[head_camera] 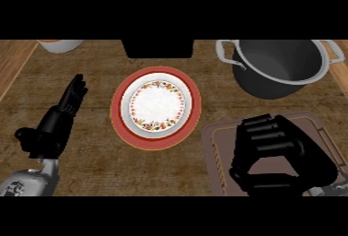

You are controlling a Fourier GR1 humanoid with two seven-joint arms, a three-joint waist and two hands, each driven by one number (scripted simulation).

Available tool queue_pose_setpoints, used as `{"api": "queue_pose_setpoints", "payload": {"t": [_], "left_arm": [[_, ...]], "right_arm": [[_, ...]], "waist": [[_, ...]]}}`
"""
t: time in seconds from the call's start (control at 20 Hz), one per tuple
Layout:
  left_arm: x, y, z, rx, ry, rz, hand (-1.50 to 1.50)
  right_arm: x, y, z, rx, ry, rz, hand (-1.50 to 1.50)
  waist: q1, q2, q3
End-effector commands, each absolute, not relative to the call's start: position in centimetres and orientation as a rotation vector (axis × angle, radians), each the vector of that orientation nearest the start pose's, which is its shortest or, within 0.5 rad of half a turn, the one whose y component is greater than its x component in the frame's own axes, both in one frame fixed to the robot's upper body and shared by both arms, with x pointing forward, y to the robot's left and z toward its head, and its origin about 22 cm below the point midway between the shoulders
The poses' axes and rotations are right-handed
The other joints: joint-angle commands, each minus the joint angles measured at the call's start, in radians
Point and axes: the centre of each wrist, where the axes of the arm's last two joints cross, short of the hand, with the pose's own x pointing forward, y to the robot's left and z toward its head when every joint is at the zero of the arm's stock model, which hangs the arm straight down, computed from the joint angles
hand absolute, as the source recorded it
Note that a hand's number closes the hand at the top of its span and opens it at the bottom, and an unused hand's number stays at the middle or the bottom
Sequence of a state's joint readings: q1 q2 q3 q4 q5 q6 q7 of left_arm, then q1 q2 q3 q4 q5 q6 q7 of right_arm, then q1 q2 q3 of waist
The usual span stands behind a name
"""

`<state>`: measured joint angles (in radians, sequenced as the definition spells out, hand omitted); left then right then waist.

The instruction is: Pick the bell pepper from the tray and place it in the plate

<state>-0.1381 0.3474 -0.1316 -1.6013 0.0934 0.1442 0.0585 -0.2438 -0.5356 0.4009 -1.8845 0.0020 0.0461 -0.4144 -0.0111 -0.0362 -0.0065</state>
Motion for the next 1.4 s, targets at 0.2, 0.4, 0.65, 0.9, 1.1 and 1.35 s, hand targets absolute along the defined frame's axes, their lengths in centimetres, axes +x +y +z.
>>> {"api": "queue_pose_setpoints", "payload": {"t": [0.2, 0.4, 0.65, 0.9, 1.1, 1.35], "left_arm": [[29.0, 28.3, 10.2, 0.151, -1.761, -0.223, 0.00], [29.4, 28.1, 9.7, 0.149, -1.756, -0.217, 0.00], [29.1, 29.0, 10.3, 0.148, -1.740, -0.216, 0.00], [29.5, 28.3, 9.8, 0.158, -1.734, -0.222, 0.00], [28.9, 29.7, 10.0, 0.185, -1.742, -0.217, 0.00], [29.2, 29.1, 10.4, 0.156, -1.745, -0.214, 0.00]], "right_arm": [[19.2, -20.4, -0.2, 0.524, -2.322, 0.859, -1.50], [19.3, -26.3, -1.7, 0.574, -2.441, 0.744, -1.50], [19.5, -30.7, 2.4, 0.424, -2.515, 0.838, -1.50], [19.1, -33.3, 8.0, 0.004, -2.387, 1.120, -1.50], [19.7, -36.7, 12.1, -0.320, -2.185, 1.358, -1.50], [18.7, -35.4, 14.5, -0.449, -1.883, 1.594, -1.50]], "waist": [[0.009, 0.041, 0.010], [0.002, 0.038, 0.009], [0.000, 0.034, 0.007], [-0.023, 0.031, 0.005], [-0.024, 0.028, 0.003], [-0.017, 0.030, 0.002]]}}
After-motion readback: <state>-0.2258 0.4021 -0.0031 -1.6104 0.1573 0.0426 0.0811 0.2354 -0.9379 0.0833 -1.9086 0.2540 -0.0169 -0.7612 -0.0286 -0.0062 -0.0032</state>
